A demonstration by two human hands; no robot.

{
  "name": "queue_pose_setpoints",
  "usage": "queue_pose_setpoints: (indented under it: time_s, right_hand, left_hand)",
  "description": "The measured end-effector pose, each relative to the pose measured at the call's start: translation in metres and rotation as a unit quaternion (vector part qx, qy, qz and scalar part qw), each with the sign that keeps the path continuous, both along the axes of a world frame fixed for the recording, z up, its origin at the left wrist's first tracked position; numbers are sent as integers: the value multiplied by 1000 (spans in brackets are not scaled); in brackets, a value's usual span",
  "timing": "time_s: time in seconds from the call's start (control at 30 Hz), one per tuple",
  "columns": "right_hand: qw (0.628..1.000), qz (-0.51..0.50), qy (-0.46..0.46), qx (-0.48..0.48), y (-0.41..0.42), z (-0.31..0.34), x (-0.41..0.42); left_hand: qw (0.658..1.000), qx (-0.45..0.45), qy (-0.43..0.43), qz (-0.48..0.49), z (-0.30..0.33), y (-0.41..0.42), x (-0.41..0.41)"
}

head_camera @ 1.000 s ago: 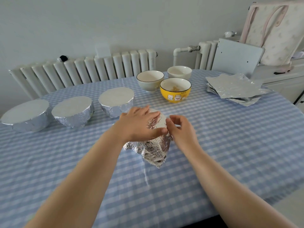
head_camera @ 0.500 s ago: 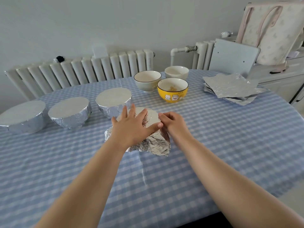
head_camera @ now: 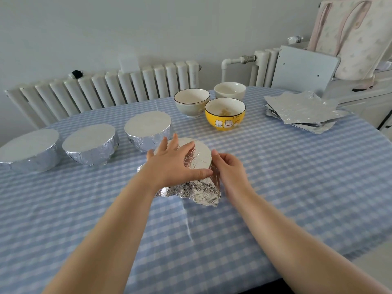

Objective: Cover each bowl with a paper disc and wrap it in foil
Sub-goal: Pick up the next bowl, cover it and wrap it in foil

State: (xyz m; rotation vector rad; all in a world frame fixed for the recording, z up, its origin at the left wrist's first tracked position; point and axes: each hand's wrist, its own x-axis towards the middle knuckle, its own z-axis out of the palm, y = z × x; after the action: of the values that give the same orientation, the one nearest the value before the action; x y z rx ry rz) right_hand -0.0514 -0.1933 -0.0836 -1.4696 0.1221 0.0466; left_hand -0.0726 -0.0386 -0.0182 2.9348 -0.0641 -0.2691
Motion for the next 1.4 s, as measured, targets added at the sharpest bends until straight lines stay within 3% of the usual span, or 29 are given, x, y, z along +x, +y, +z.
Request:
queue_pose_setpoints:
  time_s: [0.27, 0.53, 0.67, 0.9, 1.13, 1.4]
  right_hand:
    - [991, 10, -68, -112, -5, 2, -5]
    - [985, -7, -74, -158, -2, 0, -3]
    - [994, -14, -40, -97, 1, -4, -2]
    - [1000, -25, 9, 9, 6, -4, -1]
    - [989, -20, 88, 114, 7, 3, 2]
    - [985, -37, 102, 131, 12, 0, 6]
  left_hand:
    - [998, 53, -32, -23, -7, 6, -1]
    - [978, -77, -194, -20, -24, 16, -15]
    - [947, -138, -289, -10, -39, 17, -18]
    - [924, -128, -356, -49, -52, 22, -16]
    - [922, -115, -368, -47, -56, 23, -16]
    - [918, -120, -376, -44, -56, 21, -16]
